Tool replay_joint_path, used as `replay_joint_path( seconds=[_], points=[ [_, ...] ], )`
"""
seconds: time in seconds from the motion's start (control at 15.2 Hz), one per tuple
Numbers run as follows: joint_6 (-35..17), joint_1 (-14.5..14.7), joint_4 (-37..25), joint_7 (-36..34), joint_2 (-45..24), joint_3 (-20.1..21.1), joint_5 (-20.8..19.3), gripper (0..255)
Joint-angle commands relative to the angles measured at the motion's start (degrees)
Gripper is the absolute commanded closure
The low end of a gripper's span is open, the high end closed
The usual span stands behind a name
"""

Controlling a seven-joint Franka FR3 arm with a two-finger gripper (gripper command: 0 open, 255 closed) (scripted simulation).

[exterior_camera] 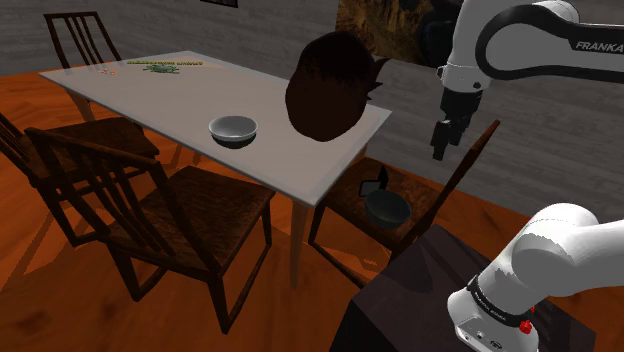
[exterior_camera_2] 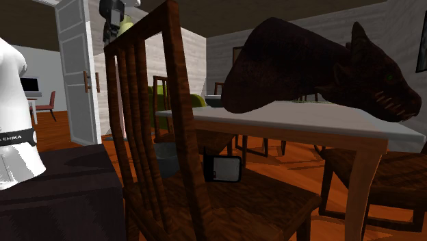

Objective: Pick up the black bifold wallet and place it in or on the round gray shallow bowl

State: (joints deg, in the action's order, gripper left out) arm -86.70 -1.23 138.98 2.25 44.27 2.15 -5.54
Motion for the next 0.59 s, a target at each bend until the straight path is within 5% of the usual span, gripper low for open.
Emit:
replay_joint_path(
  seconds=[0.0,0.53],
  points=[
    [0.0,0.0,0.0,0.0,0.0,0.0,0.0,0],
    [-16.1,-4.2,2.8,-5.6,-12.2,-2.9,-0.3,0]
  ],
)
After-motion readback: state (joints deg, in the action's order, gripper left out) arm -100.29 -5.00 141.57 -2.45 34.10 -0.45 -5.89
